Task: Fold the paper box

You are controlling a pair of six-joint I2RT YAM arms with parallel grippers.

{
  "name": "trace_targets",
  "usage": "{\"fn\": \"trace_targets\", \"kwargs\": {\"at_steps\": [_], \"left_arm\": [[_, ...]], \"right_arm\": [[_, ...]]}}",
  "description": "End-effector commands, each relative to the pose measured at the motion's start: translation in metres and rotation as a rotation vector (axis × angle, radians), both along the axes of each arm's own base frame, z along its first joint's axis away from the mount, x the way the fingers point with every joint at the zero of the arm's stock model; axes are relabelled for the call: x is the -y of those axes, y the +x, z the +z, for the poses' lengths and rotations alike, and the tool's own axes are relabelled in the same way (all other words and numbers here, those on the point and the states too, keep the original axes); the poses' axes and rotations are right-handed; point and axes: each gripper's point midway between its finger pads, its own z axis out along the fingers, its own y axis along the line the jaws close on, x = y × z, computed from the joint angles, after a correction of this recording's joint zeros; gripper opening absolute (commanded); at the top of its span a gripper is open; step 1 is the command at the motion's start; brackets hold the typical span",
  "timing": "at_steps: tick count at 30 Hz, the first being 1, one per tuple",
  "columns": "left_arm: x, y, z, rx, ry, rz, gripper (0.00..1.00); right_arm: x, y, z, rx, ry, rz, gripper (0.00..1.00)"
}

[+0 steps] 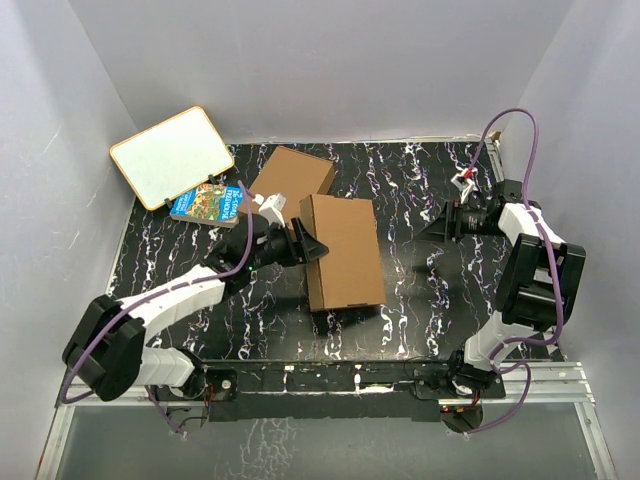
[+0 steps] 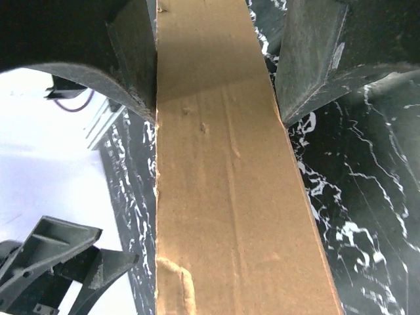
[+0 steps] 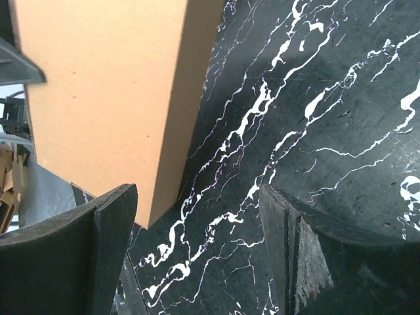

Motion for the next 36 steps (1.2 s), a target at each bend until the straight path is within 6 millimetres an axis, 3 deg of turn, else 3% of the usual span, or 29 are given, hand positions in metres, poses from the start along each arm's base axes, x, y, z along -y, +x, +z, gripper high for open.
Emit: {"fn": "trace_targets", "kwargs": {"at_steps": [1, 6, 11, 15, 20, 23, 28, 32, 36], "left_arm": [[-0.018, -0.006, 0.033, 0.145, 0.230, -0.128, 0.00], [-0.024, 0.016, 0.087, 0.326, 0.454, -0.235, 0.00], [0.004, 0.031, 0.106, 0.503, 0.671, -0.347, 0.00], [0.041, 0.040, 0.093, 0.667, 0.878, -0.463, 0.00], [0.072, 0.053, 0.069, 0.902, 1.195, -0.546, 0.00], [0.090, 0.051, 0.057, 1.045, 1.349, -0.595, 0.00], [0.111, 0.034, 0.037, 1.166, 1.459, -0.651, 0.01], [0.116, 0.025, 0.016, 1.179, 1.490, -0.694, 0.22], [0.125, 0.010, -0.006, 1.131, 1.421, -0.760, 0.72]], "right_arm": [[0.004, 0.007, 0.010, 0.079, 0.011, 0.008, 0.80], [0.009, 0.009, 0.011, 0.085, 0.001, -0.006, 0.80], [0.020, 0.011, 0.011, 0.083, -0.012, -0.048, 0.80], [0.032, 0.012, 0.011, 0.080, -0.011, -0.088, 0.80], [0.045, 0.013, 0.012, 0.082, -0.014, -0.130, 0.80], [0.050, 0.013, 0.013, 0.084, -0.012, -0.145, 0.80], [0.058, 0.013, 0.014, 0.086, -0.011, -0.171, 0.80], [0.061, 0.013, 0.016, 0.089, -0.008, -0.180, 0.80], [0.062, 0.013, 0.015, 0.089, -0.010, -0.184, 0.80]]}}
